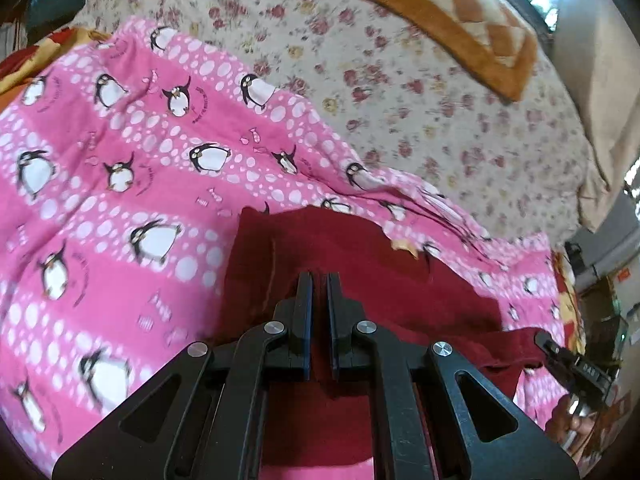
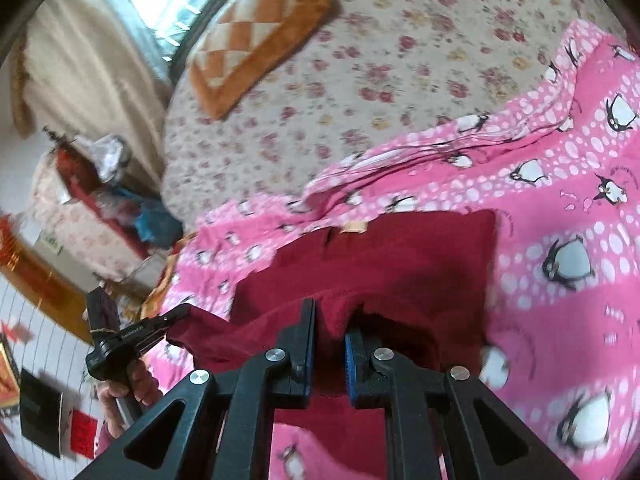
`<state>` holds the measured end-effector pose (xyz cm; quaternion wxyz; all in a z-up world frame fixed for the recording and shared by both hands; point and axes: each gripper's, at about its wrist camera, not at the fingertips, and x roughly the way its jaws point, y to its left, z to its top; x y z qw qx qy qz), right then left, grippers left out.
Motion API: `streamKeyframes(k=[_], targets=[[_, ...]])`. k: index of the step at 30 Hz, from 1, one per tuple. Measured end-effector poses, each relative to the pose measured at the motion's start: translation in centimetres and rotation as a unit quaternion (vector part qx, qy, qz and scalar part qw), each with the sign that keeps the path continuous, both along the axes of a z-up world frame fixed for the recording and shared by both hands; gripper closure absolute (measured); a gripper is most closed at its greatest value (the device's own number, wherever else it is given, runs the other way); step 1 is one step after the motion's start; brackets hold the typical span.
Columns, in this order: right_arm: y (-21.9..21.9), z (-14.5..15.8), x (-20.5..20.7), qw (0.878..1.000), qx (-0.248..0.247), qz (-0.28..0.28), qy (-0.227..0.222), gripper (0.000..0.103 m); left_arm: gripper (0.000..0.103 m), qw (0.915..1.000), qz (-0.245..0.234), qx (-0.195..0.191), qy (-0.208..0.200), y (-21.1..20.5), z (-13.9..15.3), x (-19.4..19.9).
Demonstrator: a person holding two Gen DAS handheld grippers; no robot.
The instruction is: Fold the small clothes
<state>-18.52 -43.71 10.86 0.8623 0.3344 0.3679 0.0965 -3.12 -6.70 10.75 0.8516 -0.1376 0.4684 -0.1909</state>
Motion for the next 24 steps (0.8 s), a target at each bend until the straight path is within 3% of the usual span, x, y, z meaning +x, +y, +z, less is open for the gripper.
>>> streamKeyframes(k=[5,10,11,14,17,20,21,24], targets=[[-1.9,-2.9,3.8,0.999,0.006,-0.015,0.028,0.092,0.098,0.9997,0.005,0.01,0.021,-1.4,-2.2,3.7],[-2.9,-5.4,7.1,0.998,-0.005,-0.018,0.056,0.088,0.095,0.9985,0.029,-0.023,0.04,-1.0,-4.0,6.2],[-2.8,-5.5,7.4,0.998,-0.012,-0.014,0.056,0.081,0.092,0.9983,0.036,-0.029,0.037,-0.7,-4.1,6.4],[-3.1,-5.2,8.2,0.999,-0.008,-0.011,0.045,0.059,0.066,0.9972,0.05,-0.039,0.039,0.3,-4.0,7.3],[-3.7,-3.8,7.9,0.998,-0.02,-0.043,0.031,0.056,0.058,0.997,0.042,-0.052,0.038,0.9,-3.3,6.8],[-3.2,-2.3,6.8,0.999,-0.018,-0.035,0.014,0.056,0.046,0.9988,0.025,-0.04,0.013,0.6,-2.4,5.4],[-2.2,-1.7,6.5,0.999,-0.033,-0.02,0.003,0.056,0.04,0.9992,0.019,-0.034,0.004,0.3,-2.3,4.8],[0.6,-1.5,6.8,0.995,-0.097,0.011,0.006,0.056,0.039,0.9999,-0.003,0.0,0.01,-1.3,-3.5,4.0]])
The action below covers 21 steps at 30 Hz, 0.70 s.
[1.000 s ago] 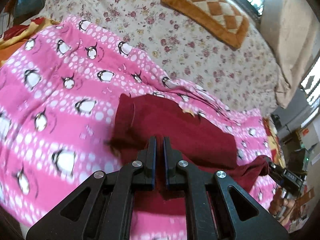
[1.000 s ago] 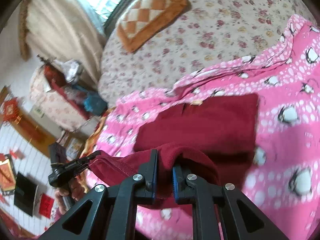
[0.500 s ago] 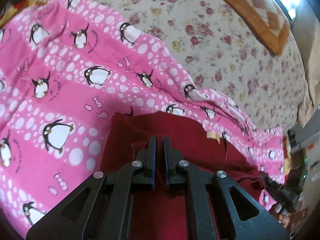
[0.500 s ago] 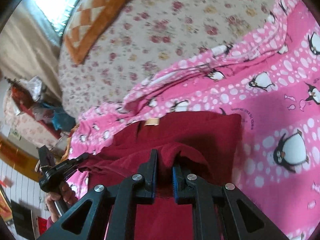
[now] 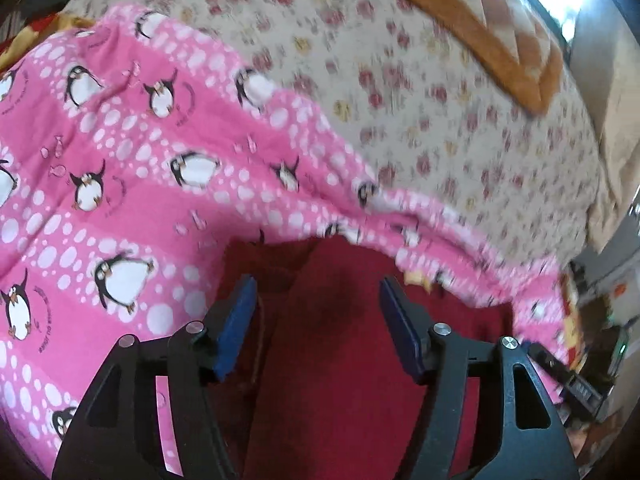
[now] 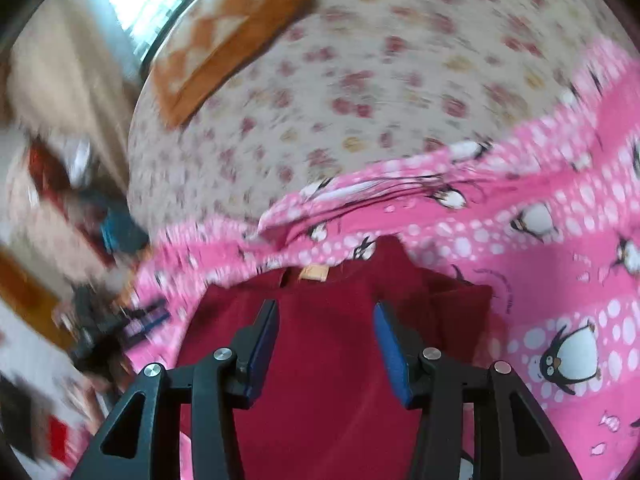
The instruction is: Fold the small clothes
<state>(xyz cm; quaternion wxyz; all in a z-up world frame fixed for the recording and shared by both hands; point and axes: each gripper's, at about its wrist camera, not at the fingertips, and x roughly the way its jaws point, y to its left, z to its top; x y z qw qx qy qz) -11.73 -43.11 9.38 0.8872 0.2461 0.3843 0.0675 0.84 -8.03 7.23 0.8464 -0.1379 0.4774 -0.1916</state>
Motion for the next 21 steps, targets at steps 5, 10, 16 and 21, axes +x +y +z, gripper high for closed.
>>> streamKeyframes(k=[5,10,16,21], targets=[[0.7,-3.9,3.2,0.995,-0.062,-0.032,0.066,0.056,0.039,0.9941,-0.012,0.104,0.03,-2.6,-4.1,0.3],[-1.2,-7.1,5.7,0.992,-0.053,-0.066,0.092,0.056,0.039,0.9961,0.0,0.077,0.042,-1.7,-5.3,0.7],[-0.7,-3.7,1.7,0.995,-0.05,-0.036,0.073,0.055,0.039,0.997,-0.039,0.061,0.027,0.5,-3.1,-2.5],[0.8,-1.8,-4.8,0.997,-0.057,0.004,0.055,0.04,0.039,0.9967,-0.067,0.038,0.027,3.5,-1.6,-6.4]])
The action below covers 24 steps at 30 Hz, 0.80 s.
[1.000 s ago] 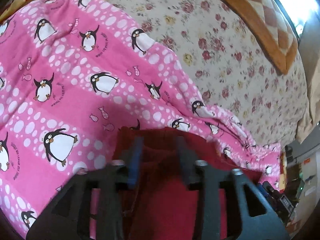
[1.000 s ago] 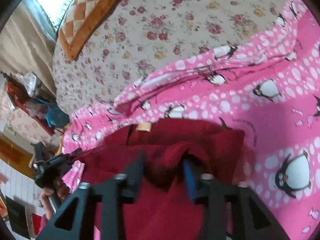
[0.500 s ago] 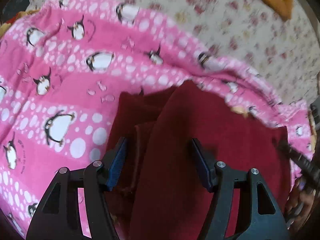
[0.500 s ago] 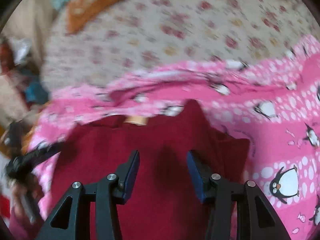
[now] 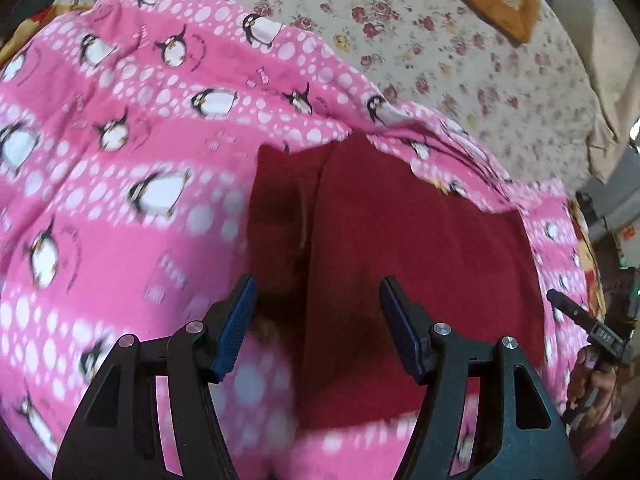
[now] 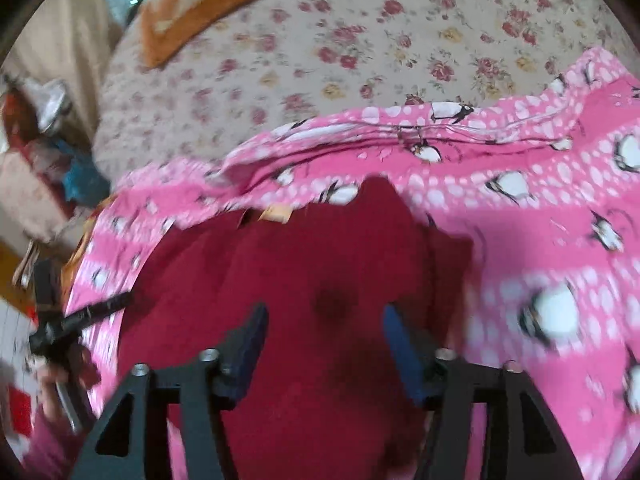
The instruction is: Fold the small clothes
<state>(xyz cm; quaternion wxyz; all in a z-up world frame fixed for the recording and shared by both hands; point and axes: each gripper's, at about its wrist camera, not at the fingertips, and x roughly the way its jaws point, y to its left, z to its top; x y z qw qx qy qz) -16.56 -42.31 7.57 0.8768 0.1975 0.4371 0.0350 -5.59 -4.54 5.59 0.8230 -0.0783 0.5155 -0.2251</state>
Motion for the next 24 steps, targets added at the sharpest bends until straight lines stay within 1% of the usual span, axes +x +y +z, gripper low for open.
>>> streamKeyframes(k=[1,2,4,6,8,9,10,11,12,13,14,15,17,18,19,21,22,24], targets=[[0.3,0.2,-1.7,1.0,-0.008,0.01,-0.001,0.04,0.039,1.0,-0.003,0.0,0.002,0.5,0.0,-0.6],[0.7,0.1,-2.5,1.0,-0.011,0.016,0.002,0.04,0.039,1.0,-0.005,-0.001,0.007,0.9,-0.1,-1.3],[1.4,-0.4,-4.8,0.999,-0.022,0.024,0.01,0.04,0.039,0.9994,-0.017,-0.01,0.027,1.5,-0.7,-2.7],[1.9,-1.0,-5.8,0.999,-0.03,0.029,0.016,0.04,0.039,0.9985,-0.031,-0.01,0.044,1.4,-1.5,-3.5],[2.6,-2.1,-6.3,0.998,-0.037,0.038,0.03,0.041,0.039,0.9981,-0.04,0.002,0.046,1.1,-2.2,-4.2],[3.0,-2.9,-6.3,0.998,-0.035,0.041,0.039,0.044,0.039,0.9982,-0.041,0.005,0.044,0.9,-2.5,-4.5],[3.2,-3.4,-6.2,0.998,-0.032,0.043,0.044,0.054,0.039,0.9981,-0.043,0.004,0.044,0.8,-2.6,-4.6],[3.4,-3.7,-6.2,0.997,-0.036,0.043,0.045,0.061,0.039,0.9979,-0.048,0.002,0.044,0.7,-2.7,-4.7],[3.6,-3.7,-6.2,0.997,-0.051,0.041,0.039,0.066,0.044,0.9977,-0.054,0.006,0.042,0.4,-2.8,-4.8],[3.7,-3.4,-6.2,0.997,-0.06,0.041,0.036,0.079,0.062,0.9975,-0.06,0.011,0.037,0.1,-2.6,-4.8],[3.7,-3.0,-6.2,0.996,-0.068,0.04,0.032,0.089,0.071,0.9969,-0.069,0.013,0.037,-0.1,-2.5,-4.9],[3.5,-2.3,-6.4,0.997,-0.069,0.039,0.025,0.09,0.078,0.9964,-0.077,0.013,0.034,-0.2,-2.3,-5.0],[2.9,-1.1,-7.0,0.996,-0.073,0.04,0.015,0.095,0.083,0.9961,-0.081,0.027,0.02,-0.2,-2.0,-5.2],[2.5,-0.7,-7.3,0.996,-0.083,0.04,0.016,0.095,0.09,0.9959,-0.08,0.04,0.011,-0.2,-2.0,-5.2],[2.3,-0.6,-7.5,0.995,-0.086,0.039,0.018,0.095,0.09,0.9965,-0.071,0.043,0.012,0.0,-2.4,-5.2],[1.8,-1.6,-7.7,0.995,-0.088,0.029,0.033,0.095,0.09,0.9974,-0.06,0.028,0.028,0.4,-3.2,-4.9],[1.7,-2.7,-7.6,0.994,-0.091,0.027,0.05,0.095,0.09,0.9977,-0.057,0.027,0.027,0.5,-3.4,-5.0],[2.0,-3.4,-7.7,0.994,-0.095,0.025,0.054,0.095,0.09,0.9976,-0.057,0.035,0.017,0.4,-2.8,-5.4]])
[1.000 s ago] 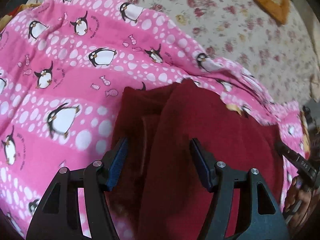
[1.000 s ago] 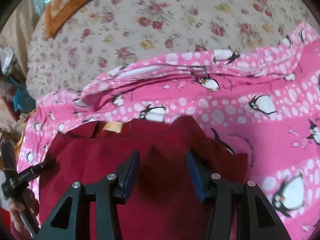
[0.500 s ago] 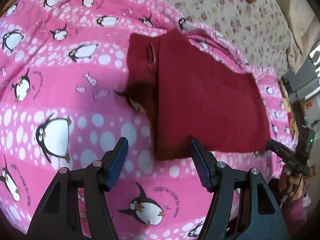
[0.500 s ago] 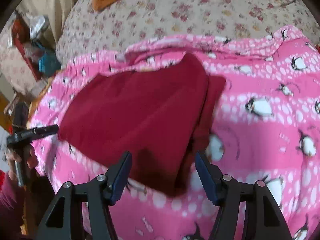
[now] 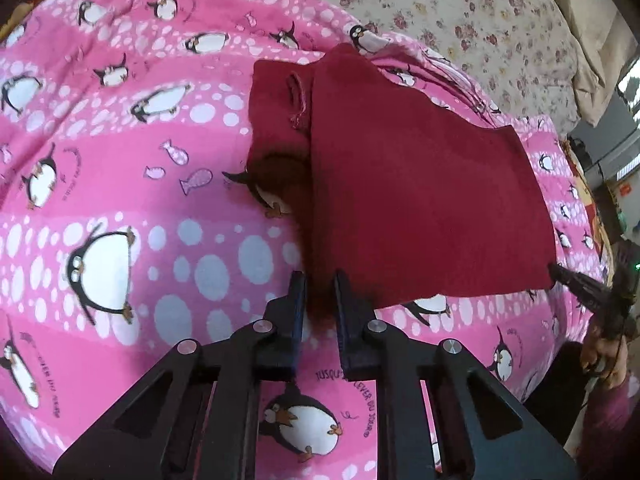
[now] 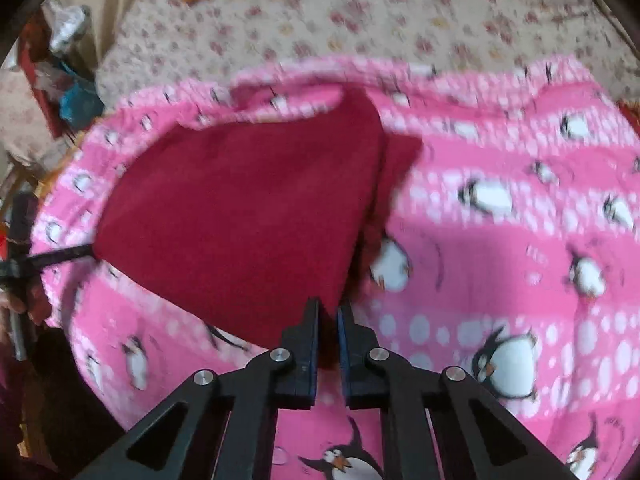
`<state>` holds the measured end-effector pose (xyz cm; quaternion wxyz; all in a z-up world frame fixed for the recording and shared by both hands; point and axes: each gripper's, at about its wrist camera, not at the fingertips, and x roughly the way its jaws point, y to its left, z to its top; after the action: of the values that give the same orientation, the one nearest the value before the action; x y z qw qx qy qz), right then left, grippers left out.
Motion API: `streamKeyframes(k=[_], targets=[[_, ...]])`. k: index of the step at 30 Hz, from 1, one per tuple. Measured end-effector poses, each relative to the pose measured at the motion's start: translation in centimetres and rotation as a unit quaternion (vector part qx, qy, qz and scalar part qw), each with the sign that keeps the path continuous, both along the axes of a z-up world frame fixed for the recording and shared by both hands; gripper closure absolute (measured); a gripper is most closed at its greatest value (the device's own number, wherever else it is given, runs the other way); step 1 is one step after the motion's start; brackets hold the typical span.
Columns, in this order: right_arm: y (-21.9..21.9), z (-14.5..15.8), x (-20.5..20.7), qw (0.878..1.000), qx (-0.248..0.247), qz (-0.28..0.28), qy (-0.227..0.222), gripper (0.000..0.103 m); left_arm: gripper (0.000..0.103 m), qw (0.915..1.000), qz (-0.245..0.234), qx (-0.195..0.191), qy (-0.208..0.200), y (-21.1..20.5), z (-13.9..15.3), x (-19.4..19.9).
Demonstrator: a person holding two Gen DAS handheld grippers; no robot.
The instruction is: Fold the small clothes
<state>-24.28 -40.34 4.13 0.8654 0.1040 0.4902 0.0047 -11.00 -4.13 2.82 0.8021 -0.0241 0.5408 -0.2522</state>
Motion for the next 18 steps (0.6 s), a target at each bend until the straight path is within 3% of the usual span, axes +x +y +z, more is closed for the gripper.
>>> streamKeyframes(k=[6,7,8,10,11,13,15,18], targets=[[0.8,3.4,-0.8,0.999,-0.032,-0.002,-0.023,0.095,0.091,0.9987,0.001,0.027,-0.044,0.3,2.5,-1.4],[0.7,3.8,-1.0,0.999,-0.028,-0.006,-0.025,0.087,0.091,0.9984,0.003,0.027,-0.049,0.3,2.8,-1.6],[0.7,4.2,-1.0,1.0,-0.018,-0.007,-0.025,0.065,0.091,0.998,0.01,0.029,-0.055,0.3,3.1,-1.7],[1.1,4.8,-1.0,0.999,0.011,-0.011,-0.03,0.044,0.089,0.9974,0.031,0.03,-0.059,0.1,3.5,-1.8],[1.6,5.0,-0.8,0.999,0.017,-0.009,-0.035,0.044,0.086,0.9976,0.036,0.022,-0.055,0.0,3.6,-1.7],[3.5,5.2,-0.1,0.999,0.012,0.012,-0.04,0.044,0.063,0.9982,0.04,0.003,-0.045,-0.6,3.7,-1.5],[5.8,5.4,1.1,0.998,0.002,0.036,-0.045,0.044,0.058,0.9977,0.05,-0.011,-0.043,-1.2,3.5,-1.4],[9.2,5.5,3.7,0.996,-0.015,0.074,-0.055,0.044,0.058,0.9964,0.068,0.004,-0.05,-2.4,3.0,-1.3]])
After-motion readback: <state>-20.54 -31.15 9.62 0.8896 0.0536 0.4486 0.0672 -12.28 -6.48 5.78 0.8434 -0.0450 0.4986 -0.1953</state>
